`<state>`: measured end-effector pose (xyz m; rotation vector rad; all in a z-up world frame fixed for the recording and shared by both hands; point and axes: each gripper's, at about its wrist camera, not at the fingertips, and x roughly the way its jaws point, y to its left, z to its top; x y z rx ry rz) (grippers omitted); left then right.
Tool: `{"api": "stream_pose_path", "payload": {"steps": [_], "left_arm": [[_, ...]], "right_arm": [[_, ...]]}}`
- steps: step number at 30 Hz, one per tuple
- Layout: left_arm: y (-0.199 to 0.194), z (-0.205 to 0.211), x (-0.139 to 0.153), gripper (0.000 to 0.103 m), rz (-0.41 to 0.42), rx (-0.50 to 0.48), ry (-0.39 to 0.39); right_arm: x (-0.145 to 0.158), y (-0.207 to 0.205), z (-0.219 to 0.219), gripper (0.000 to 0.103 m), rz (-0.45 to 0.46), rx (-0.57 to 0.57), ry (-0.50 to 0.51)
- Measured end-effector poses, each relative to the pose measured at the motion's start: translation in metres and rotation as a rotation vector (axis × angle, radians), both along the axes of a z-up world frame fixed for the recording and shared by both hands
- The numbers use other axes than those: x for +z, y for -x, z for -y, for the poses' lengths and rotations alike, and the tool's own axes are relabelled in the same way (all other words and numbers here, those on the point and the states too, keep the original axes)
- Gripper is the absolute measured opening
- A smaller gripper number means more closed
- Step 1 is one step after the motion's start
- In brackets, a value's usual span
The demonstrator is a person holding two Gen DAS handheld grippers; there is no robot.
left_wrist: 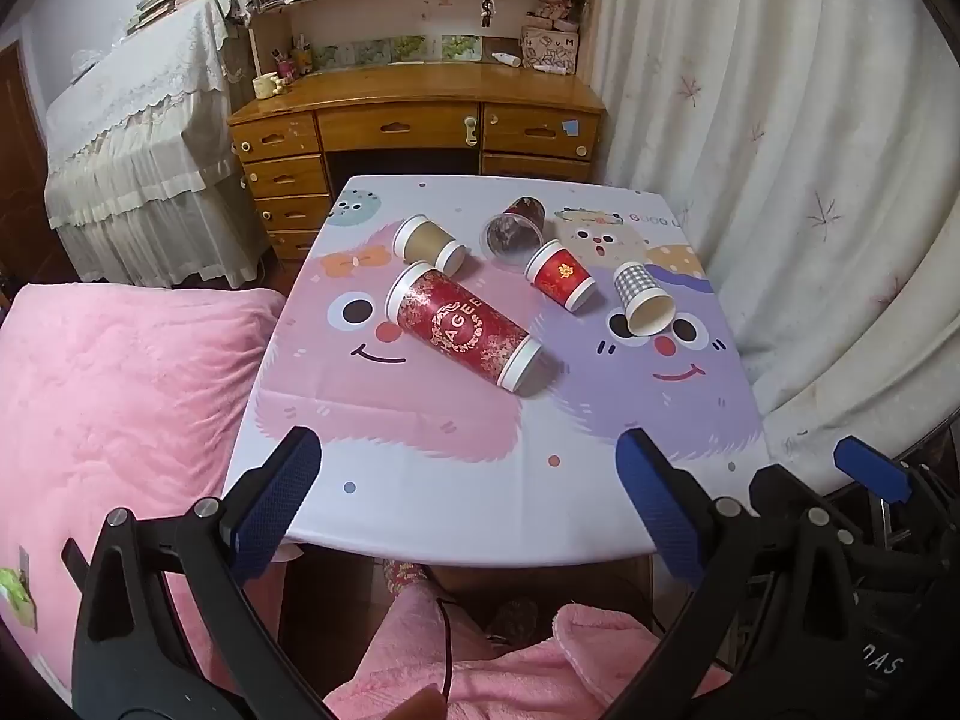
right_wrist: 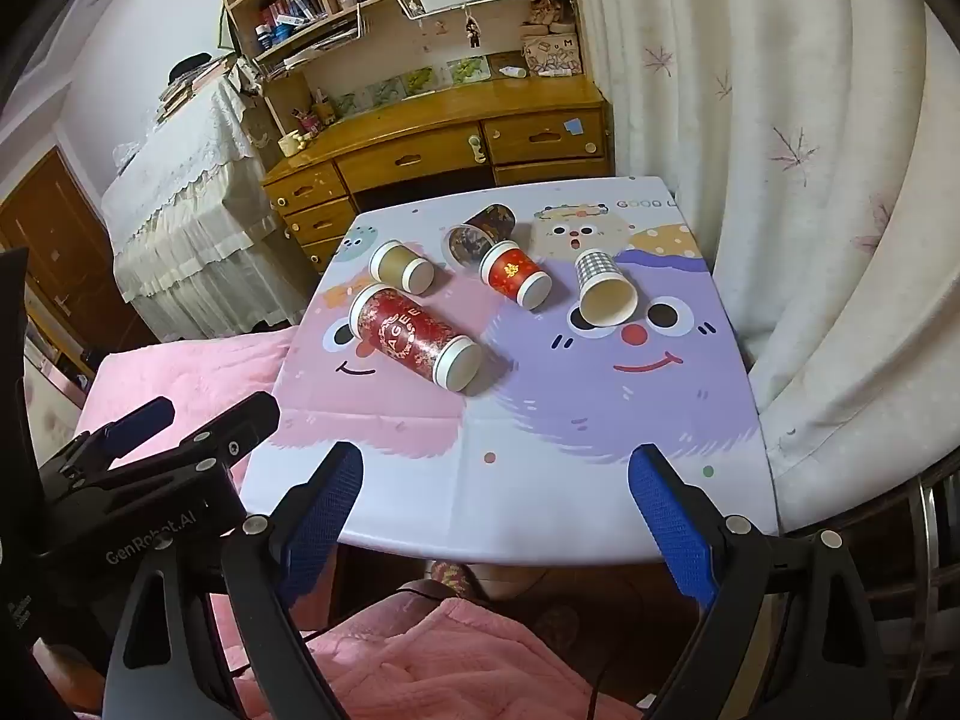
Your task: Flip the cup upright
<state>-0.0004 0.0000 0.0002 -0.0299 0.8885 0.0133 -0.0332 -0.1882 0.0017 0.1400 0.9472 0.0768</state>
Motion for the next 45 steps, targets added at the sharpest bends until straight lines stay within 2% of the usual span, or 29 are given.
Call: {"api": "stream_pose_path", "payload": {"steps": [32,45], "left_arm": [[0.000,-0.003,-0.002,0.098,-0.009,-0.002,0.015],[0.018,-0.004,-0.005,0.098,-0.022,0.002,0.032]], "right_arm": [[0.001,0.003,0.004,0.092,-0.001,0.003,-0.006],[-0.014,0.003,-0.002,0.092,-0.021,0.004,-0.015]]}}
